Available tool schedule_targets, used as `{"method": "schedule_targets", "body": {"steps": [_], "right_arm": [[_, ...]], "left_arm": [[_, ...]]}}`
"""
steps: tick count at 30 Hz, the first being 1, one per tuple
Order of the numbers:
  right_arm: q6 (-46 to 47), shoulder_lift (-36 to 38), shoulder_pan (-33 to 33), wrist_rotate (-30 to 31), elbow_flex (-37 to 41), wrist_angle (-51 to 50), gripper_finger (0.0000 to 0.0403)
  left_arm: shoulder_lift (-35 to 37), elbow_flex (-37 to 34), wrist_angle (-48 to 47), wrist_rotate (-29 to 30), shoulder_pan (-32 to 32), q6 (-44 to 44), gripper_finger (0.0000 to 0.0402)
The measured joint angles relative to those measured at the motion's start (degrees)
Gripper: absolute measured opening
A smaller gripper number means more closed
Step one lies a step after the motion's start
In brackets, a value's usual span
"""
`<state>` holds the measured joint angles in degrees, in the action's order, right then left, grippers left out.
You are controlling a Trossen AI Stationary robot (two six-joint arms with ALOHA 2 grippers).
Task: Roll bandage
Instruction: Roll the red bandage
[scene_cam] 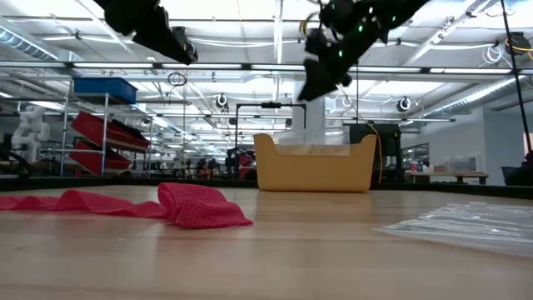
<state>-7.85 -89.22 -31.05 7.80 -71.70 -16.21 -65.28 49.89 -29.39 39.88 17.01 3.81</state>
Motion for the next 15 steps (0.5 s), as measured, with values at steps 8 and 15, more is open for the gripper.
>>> {"method": "schedule_targets", "body": {"steps": [8, 15], "right_arm": [[4.7, 3.6, 14.2, -5.2, 1.8, -4.0, 0.0210], [8.8, 3.5, 27.4, -5.2, 11.9, 8.3, 0.0210]], "left_arm": [[0.0, 0.0, -2.0, 3.8, 0.5, 2.2, 0.0066], [0.7, 0.0, -15.0, 3.0, 2.2, 13.7, 0.0066]]}}
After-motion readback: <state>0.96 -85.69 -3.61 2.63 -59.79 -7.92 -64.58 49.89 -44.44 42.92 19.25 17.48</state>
